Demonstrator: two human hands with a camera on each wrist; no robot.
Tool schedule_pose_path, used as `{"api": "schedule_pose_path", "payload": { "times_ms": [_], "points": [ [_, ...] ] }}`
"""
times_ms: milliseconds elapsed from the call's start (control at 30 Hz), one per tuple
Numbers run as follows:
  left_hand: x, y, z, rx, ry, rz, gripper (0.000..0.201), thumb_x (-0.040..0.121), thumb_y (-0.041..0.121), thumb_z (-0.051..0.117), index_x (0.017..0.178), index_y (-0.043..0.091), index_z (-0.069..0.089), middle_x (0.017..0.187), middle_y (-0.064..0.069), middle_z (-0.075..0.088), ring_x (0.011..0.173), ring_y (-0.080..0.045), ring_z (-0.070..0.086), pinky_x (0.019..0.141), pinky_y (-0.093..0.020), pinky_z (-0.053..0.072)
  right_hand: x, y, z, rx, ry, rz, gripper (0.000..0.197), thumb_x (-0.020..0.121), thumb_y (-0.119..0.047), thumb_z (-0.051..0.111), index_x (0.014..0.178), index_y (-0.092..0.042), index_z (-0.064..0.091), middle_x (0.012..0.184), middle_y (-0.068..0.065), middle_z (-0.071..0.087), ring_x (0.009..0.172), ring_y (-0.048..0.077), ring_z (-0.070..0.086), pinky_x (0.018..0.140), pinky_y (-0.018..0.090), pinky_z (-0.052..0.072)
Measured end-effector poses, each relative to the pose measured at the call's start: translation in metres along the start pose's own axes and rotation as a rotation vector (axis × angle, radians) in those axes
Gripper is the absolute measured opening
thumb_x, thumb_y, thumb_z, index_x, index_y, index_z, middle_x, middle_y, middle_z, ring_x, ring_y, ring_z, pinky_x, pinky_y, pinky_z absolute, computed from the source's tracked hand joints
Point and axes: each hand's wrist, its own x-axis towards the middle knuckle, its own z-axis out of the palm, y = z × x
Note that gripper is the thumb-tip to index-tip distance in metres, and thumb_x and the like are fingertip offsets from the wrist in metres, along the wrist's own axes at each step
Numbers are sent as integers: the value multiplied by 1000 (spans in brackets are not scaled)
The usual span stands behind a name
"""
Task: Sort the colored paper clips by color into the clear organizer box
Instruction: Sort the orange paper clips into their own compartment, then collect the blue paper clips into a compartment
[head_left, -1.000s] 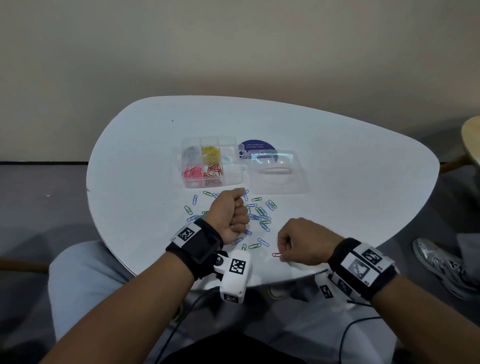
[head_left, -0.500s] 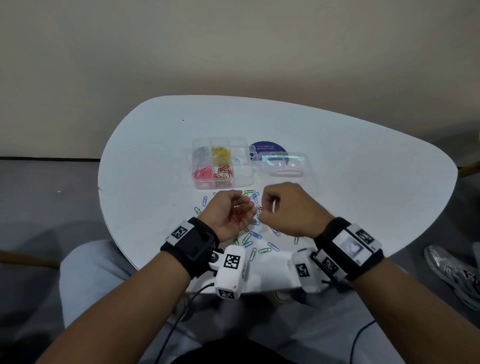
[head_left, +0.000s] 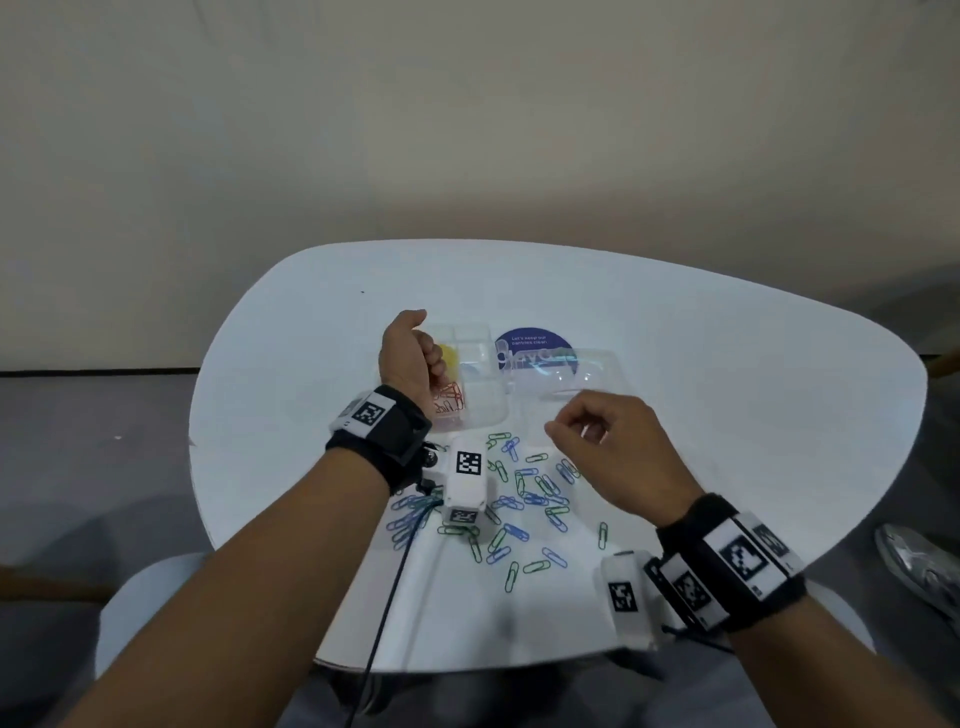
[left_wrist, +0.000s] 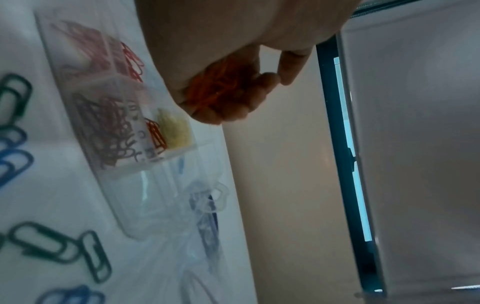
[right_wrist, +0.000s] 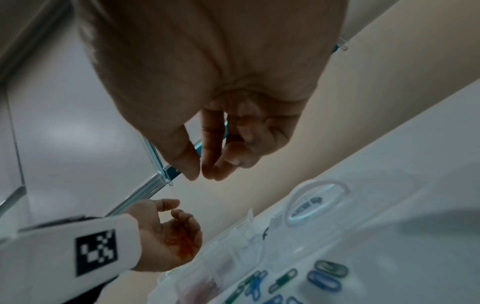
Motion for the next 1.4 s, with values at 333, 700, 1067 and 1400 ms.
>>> {"api": "schedule_pose_path", "payload": {
  "times_ms": [333, 700, 1067, 1400],
  "points": [
    [14, -15, -1, 26, -52, 161, 36, 93, 32, 50, 67, 9, 60, 81, -14, 65, 72, -19, 64, 60, -19, 47, -19, 27, -4, 47, -3, 70, 17, 86, -20, 72, 70, -19, 67, 62, -16, 64, 55, 1, 52, 58, 9, 42],
    [-30, 11, -56, 1009, -336, 398, 2, 91, 14, 64, 93, 14, 65, 86, 1, 68, 72, -12, 64, 67, -27, 48, -13, 34, -18, -50, -21, 93, 14, 86, -25, 72, 72, -21, 69, 76, -6, 69, 75, 19, 62, 69, 26, 49],
    [-68, -12, -108, 1598, -402, 220, 57, 67, 27, 85, 111, 27, 49, 100, 6, 61, 84, -10, 58, 62, -22, 42, -2, 4, 17, -164, -285, 77, 13, 86, -32, 71, 82, -20, 73, 82, -9, 71, 73, 3, 62, 70, 21, 50],
    [-83, -31, -131, 1603, -324, 203, 59, 62, 31, 85, 110, 28, 51, 91, 7, 55, 82, -13, 55, 70, -26, 47, -11, -24, 80, -279, -440, 9, 6, 82, -21, 68, 81, -17, 73, 80, -11, 67, 77, 10, 64, 79, 33, 56]
  ]
}}
